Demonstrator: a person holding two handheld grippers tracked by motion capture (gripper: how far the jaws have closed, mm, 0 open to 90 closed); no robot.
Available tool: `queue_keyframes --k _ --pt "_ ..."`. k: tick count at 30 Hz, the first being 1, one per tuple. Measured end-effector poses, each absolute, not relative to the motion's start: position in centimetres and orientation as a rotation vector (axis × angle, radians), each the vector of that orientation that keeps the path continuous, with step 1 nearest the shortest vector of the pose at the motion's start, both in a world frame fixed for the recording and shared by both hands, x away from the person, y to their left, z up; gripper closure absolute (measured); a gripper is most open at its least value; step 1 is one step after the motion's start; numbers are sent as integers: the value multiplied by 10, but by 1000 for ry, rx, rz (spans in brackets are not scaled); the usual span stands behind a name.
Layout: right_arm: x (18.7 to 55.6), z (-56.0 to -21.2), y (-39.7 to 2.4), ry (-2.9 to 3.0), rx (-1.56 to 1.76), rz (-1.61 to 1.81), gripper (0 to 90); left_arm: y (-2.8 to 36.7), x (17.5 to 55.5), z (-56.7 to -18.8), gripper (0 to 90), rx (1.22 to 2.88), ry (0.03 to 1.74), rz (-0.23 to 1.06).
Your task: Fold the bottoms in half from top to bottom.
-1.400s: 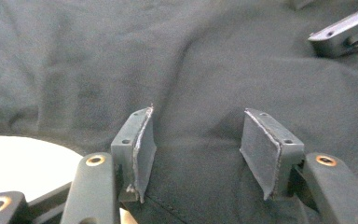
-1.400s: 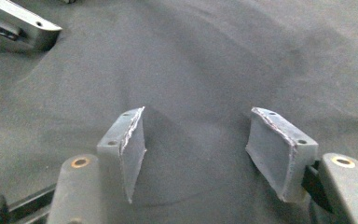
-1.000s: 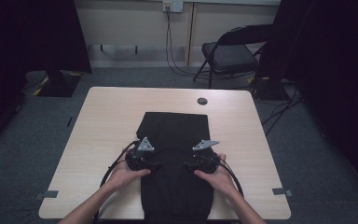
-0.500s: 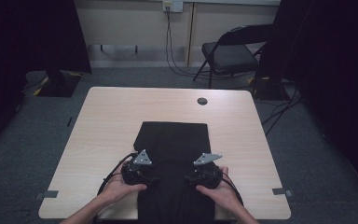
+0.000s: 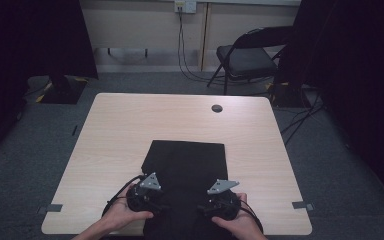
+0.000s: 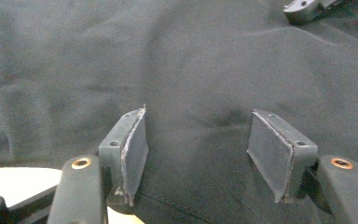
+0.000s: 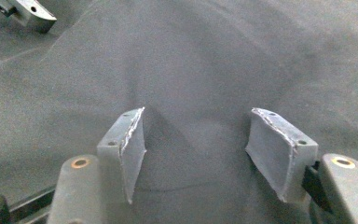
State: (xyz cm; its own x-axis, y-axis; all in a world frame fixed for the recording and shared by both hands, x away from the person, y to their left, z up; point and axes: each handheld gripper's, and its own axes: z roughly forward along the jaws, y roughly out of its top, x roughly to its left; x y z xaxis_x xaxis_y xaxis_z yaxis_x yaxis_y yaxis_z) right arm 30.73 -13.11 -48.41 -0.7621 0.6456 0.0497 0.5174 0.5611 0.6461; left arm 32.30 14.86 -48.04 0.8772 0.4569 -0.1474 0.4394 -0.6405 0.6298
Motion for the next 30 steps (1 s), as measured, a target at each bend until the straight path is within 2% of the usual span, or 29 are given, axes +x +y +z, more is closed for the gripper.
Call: queue_keyframes --k 4,8,16,18,19,21,23,24,27,29,30 --pt "295 -483 -128 2603 977 955 360 143 313 -478 417 2354 610 -10" --pt "300 -480 -130 2599 1015 1008 357 148 320 -465 402 2267 622 12" --pt "326 -465 -149 2460 1110 1116 357 183 354 -454 382 2163 796 129" --pt "335 -462 -157 2419 1135 1113 353 192 364 -454 377 2152 831 169" --pt "347 -460 -164 2385 1174 1134 347 197 376 -455 349 2148 854 237" --pt "354 -460 -167 2368 1207 1140 335 200 383 -457 344 2152 870 264" --pt "378 -459 -172 2343 1252 1136 344 203 399 -458 340 2142 926 249" --pt "378 -459 -172 2343 1252 1136 344 204 406 -458 340 2142 938 259" --pt "402 -457 -171 2353 1241 1059 310 205 426 -459 331 2123 954 281" --pt "418 -456 -173 2329 1267 1044 304 208 442 -462 317 2119 972 219" --pt "426 -456 -174 2324 1284 1040 295 209 448 -463 314 2098 1008 249"
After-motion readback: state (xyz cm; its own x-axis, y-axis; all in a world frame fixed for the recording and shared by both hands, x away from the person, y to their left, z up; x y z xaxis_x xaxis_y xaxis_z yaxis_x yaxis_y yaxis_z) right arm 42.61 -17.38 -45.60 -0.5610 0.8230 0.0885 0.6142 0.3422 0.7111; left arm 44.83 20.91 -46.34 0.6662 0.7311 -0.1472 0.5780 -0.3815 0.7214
